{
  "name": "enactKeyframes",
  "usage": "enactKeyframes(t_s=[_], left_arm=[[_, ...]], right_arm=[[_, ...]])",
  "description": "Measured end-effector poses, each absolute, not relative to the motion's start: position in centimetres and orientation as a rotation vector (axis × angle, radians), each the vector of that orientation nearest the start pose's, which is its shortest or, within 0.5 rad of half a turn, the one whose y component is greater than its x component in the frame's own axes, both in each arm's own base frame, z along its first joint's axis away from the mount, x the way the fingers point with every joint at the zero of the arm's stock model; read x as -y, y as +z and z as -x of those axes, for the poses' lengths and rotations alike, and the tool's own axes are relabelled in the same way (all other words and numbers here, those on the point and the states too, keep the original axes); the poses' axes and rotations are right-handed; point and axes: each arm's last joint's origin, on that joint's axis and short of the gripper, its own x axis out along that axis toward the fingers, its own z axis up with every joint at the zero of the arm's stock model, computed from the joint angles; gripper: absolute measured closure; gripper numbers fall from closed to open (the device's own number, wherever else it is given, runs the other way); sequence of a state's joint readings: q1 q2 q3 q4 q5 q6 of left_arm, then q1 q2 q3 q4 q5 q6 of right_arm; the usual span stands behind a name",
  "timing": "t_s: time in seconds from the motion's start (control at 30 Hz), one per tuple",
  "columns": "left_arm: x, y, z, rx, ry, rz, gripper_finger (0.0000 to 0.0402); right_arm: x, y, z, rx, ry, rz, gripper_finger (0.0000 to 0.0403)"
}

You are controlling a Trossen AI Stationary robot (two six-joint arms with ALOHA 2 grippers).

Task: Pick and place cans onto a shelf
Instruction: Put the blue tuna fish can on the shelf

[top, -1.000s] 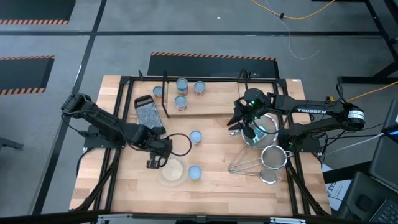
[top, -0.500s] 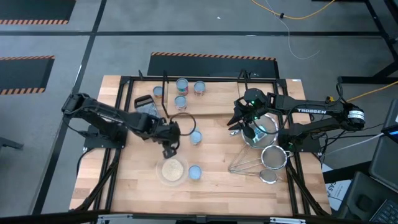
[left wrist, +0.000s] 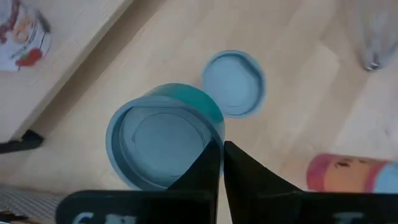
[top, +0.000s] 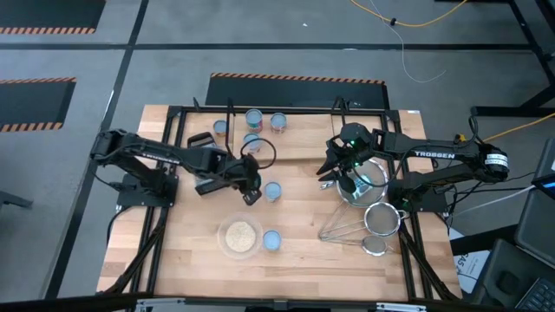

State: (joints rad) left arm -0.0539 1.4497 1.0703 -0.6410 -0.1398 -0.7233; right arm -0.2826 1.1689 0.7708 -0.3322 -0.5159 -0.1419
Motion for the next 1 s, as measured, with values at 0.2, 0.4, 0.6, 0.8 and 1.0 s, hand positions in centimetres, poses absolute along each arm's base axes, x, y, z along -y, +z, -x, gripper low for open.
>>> enactKeyframes(t_s=[0.2, 0.4, 0.6, 0.8, 1.0], left_arm=[[0.0, 22.6, -29.9, -0.998, 0.520, 0.592, 0.0393], [-1.0, 20.8, -30.6, -1.051, 0.563, 0.597, 0.0392], [-1.5, 19.2, -31.1, -1.101, 0.596, 0.594, 0.0392], [-1.5, 17.8, -31.7, -1.127, 0.617, 0.583, 0.0392], [-1.6, 16.9, -32.1, -1.140, 0.623, 0.579, 0.0388]], right_arm=[[5.2, 24.5, -23.0, -0.652, 0.276, -0.129, 0.0285], [5.2, 24.5, -23.0, -0.652, 0.276, -0.129, 0.0285], [5.2, 24.5, -23.0, -0.652, 0.276, -0.128, 0.0285], [5.2, 24.5, -23.0, -0.650, 0.277, -0.125, 0.0285], [5.2, 24.6, -23.1, -0.640, 0.276, -0.121, 0.0285]])
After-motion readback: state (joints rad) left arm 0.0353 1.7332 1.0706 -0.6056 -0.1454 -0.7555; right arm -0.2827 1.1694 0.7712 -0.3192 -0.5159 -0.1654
